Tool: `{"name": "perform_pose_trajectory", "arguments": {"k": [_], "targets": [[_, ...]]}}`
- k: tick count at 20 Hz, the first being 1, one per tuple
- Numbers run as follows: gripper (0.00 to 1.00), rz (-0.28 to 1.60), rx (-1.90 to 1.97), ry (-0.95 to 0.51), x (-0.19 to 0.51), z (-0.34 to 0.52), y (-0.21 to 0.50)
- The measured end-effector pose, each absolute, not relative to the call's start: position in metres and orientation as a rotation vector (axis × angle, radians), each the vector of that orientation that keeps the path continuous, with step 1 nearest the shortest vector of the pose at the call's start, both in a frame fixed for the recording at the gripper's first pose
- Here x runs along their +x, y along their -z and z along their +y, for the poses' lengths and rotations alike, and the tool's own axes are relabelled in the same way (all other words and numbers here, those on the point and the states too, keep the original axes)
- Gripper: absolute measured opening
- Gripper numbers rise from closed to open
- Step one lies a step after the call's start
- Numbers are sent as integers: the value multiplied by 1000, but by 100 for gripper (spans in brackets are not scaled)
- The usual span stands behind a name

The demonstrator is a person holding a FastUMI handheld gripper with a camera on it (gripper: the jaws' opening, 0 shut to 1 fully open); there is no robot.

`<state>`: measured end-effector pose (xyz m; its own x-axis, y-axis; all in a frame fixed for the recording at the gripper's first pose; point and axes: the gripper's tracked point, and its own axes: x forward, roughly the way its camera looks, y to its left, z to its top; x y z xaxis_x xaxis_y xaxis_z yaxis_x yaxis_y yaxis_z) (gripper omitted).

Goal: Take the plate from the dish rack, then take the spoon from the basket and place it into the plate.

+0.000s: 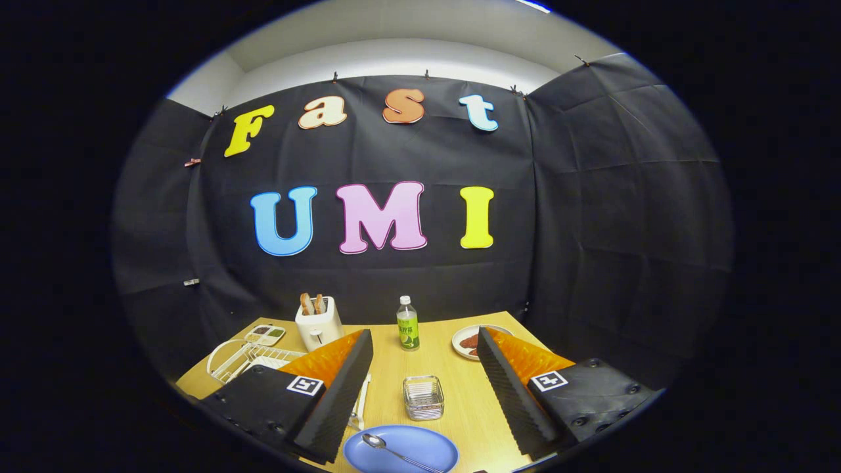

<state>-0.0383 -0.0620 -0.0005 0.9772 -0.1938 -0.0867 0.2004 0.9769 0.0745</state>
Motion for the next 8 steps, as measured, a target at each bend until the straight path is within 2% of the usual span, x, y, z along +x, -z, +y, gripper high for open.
{"name": "perform_pose_trajectory", "arguments": {"k": [8], "targets": [[98, 101, 52, 176, -38, -43, -10]]}}
